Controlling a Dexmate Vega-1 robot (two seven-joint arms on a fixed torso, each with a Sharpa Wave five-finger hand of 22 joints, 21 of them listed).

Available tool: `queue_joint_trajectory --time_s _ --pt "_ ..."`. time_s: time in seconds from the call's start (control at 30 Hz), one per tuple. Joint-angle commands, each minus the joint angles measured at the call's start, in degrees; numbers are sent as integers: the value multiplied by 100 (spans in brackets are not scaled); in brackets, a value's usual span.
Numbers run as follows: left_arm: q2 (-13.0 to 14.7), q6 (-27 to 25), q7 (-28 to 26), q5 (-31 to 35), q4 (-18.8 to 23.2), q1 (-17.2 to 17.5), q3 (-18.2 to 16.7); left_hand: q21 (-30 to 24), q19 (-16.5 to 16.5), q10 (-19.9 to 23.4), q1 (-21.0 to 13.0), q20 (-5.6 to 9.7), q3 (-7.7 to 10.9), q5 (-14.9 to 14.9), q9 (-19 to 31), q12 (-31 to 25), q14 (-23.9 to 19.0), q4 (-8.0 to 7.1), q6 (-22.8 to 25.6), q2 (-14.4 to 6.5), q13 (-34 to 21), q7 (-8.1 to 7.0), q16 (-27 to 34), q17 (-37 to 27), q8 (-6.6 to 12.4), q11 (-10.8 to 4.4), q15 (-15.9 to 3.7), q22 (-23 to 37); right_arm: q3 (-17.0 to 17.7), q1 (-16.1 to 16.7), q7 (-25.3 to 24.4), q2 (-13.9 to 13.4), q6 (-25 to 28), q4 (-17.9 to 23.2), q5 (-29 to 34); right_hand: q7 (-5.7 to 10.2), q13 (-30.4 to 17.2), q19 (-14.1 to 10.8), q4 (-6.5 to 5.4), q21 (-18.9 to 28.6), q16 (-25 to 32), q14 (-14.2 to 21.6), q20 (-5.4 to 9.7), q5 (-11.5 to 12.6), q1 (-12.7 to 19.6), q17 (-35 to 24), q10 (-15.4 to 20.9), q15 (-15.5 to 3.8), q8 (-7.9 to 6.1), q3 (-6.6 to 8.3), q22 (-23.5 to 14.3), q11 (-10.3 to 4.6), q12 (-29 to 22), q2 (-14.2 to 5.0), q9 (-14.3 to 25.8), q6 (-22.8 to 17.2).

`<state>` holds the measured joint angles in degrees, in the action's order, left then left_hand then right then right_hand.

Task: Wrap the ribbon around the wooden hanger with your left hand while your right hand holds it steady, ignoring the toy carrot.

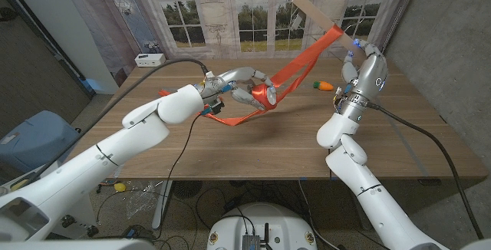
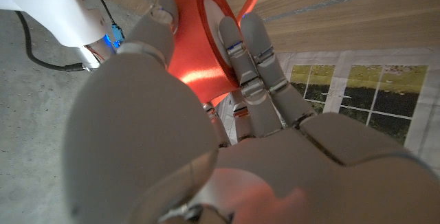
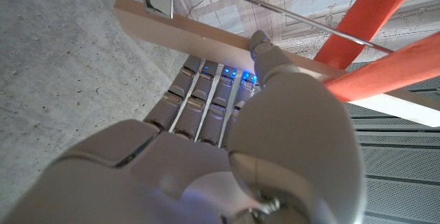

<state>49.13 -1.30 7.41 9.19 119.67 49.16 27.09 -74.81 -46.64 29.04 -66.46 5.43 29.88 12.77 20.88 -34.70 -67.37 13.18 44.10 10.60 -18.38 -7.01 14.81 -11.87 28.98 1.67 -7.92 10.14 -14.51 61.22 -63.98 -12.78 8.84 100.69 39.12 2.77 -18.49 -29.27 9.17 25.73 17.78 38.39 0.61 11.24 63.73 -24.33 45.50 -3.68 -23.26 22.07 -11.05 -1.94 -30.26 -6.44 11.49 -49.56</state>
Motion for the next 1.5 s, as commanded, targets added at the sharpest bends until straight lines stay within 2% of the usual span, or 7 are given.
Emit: queue_joint_trajectory --time_s 0.03,0.33,0.57,0.8,1.13,1.5 --pt "203 -542 -367 -187 -104 169 -262 -38 31 1842 -1244 554 373 20 31 -21 -482 -328 1187 -1237 -1625 1188 -2 -11 -6 -73 -519 -3 204 175 -2 83 -617 -4 -152 -141 -31 8 -48 26 -6 50 5 41 73 -22 534 -738 -250 61 -17 -25 -33 -143 223 -735" --pt "261 -724 -511 -282 -303 -2 -311 -49 40 1860 -1237 550 381 17 51 5 -478 -334 1194 -1243 -1630 1189 -2 -14 -12 -74 -508 -3 99 272 -2 -89 -960 84 -152 -133 -35 -8 -47 45 -14 36 29 40 74 -49 523 -750 -253 53 -18 -39 -33 -145 235 -709" --pt "230 -698 -632 -483 -474 -189 -422 -52 50 1856 -1234 550 387 15 51 28 -474 -333 1197 -1242 -1636 1186 -2 -17 -26 -68 -505 -5 -342 318 -2 -568 -542 316 35 -113 -50 0 -60 56 -7 16 45 41 63 -96 479 -788 -261 30 -20 -91 -27 -161 267 -658" --pt "218 -758 -588 -388 -582 -566 -315 -53 63 1856 -1238 551 399 15 71 46 -461 -332 1174 -1248 -1646 1211 -7 -18 -39 -64 -507 -7 -658 314 -2 -827 -414 410 220 -93 -53 2 -64 67 -24 21 49 48 59 -102 477 -811 -287 32 -21 -91 -29 -166 290 -668" --pt "88 -771 -410 -207 -799 -1171 -56 -56 76 1867 -1231 554 402 12 62 70 -460 -332 1193 -1241 -1665 1191 2 -26 -61 -43 -502 -9 -1137 130 16 -1071 -342 335 270 -94 -43 -1 -64 86 -72 54 49 62 48 -74 496 -807 -299 56 -20 -94 -32 -159 277 -684" --pt "34 -776 -311 -37 -759 -1620 -20 -63 83 1884 -1231 550 408 10 74 108 -455 -328 1202 -1235 -1655 1199 6 -31 -75 -64 -506 -9 -1589 -97 120 -1247 -264 97 67 -95 -33 5 -66 97 -93 61 54 69 39 -80 504 -816 -302 57 -19 -94 -29 -154 268 -678"
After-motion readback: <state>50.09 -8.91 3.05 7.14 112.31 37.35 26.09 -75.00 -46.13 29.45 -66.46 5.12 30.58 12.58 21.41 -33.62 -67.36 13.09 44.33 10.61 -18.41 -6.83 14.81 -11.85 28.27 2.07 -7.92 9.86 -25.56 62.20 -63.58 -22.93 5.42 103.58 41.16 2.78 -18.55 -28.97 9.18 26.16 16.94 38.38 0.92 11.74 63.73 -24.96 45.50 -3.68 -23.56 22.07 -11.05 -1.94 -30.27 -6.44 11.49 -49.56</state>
